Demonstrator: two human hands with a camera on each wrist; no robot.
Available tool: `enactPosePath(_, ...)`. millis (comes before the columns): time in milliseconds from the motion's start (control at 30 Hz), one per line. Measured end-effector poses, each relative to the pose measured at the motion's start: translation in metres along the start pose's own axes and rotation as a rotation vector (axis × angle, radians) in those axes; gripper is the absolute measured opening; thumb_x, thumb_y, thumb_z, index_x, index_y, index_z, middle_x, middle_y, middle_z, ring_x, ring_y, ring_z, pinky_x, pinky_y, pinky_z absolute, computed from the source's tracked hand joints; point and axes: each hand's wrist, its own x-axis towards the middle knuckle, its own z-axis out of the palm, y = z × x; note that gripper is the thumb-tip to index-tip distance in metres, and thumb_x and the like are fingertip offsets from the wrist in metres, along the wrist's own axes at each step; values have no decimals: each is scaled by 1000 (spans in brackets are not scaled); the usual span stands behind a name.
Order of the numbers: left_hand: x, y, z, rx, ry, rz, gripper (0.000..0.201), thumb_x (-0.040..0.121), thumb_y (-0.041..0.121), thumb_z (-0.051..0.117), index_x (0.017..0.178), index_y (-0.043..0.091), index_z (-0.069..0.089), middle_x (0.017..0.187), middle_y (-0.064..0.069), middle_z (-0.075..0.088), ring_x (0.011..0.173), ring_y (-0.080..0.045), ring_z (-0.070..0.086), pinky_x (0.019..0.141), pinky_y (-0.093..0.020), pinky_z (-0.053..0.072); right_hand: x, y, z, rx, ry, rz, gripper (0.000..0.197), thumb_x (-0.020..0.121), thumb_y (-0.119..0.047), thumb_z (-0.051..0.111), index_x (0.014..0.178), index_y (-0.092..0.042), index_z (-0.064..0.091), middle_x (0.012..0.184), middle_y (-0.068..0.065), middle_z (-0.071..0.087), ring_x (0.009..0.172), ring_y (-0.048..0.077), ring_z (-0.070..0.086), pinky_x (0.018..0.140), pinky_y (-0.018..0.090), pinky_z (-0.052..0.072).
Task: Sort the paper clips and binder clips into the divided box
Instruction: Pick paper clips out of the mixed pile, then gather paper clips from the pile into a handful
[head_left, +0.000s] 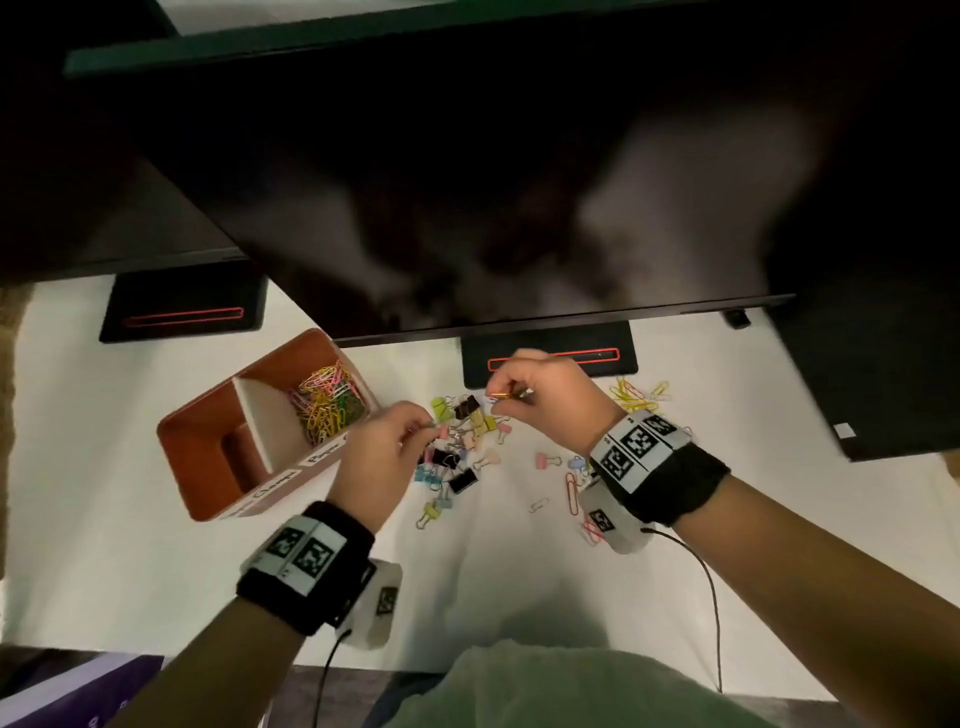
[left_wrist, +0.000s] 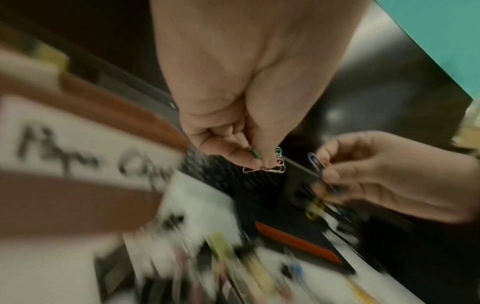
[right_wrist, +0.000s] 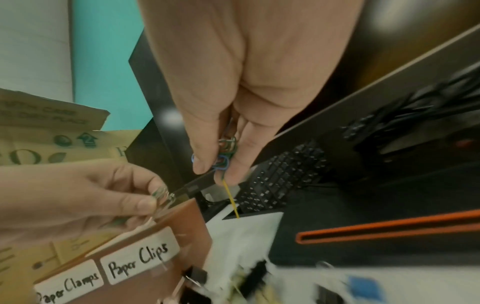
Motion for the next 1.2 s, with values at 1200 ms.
enactPosePath(1200,11,35,119,156,-457,176,33,86,21,59,118,24,53,118,-2,48,107,-19,48,96,-34,42,-107,108,-33,-198,-123,400,32,82,-30,66,114,-30,61,123,-1,54,107,18,56,95,35,48)
